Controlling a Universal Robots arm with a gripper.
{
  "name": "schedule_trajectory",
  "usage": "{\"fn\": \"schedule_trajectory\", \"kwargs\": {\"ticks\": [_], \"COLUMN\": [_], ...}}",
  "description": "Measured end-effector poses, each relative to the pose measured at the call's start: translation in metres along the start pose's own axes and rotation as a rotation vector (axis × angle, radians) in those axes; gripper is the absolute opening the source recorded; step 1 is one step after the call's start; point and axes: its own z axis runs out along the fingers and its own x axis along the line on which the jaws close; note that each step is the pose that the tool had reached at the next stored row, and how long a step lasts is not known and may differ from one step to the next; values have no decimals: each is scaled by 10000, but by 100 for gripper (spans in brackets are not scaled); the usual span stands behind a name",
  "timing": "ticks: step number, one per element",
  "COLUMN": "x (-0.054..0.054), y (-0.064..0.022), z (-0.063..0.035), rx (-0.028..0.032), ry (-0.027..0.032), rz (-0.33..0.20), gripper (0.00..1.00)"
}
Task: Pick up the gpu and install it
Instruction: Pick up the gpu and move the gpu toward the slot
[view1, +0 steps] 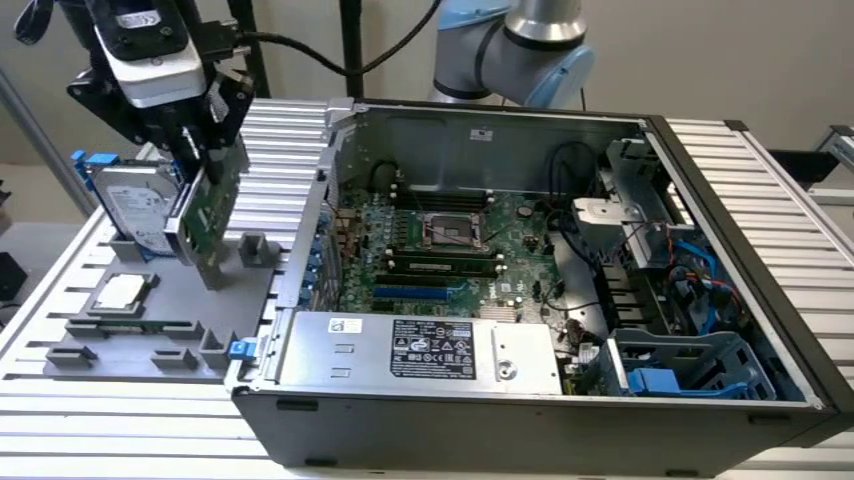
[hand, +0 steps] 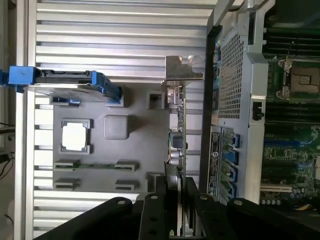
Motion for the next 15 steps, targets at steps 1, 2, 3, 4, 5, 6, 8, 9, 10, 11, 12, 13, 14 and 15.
{"fn": "schedule_trajectory", "kwargs": {"ticks": [1, 2, 3, 4, 5, 6, 8, 9, 10, 11, 12, 13, 14, 15], "x": [-56, -97, -145, -189, -238, -284, -376, -426, -467, -515, -563, -607, -652, -763], "y": [-5, -9, -13, -17, -22, -27, -37, -41, -45, -48, -51, -54, -57, -63], "z": [-55, -96, -141, -185, -234, -278, -368, -417, -457, -486, -498, -503, -504, -506], "rx": [0, 0, -1, -1, 0, -1, 0, -1, -2, -2, -3, -3, -2, -2], "ry": [13, 24, 34, 45, 59, 69, 95, 108, 118, 128, 134, 139, 144, 151], "rz": [1, 2, 2, 2, 2, 3, 4, 4, 4, 6, 5, 5, 6, 6], "gripper": [0, 0, 0, 0, 0, 0, 0, 0, 0, 0, 0, 0, 0, 0]}}
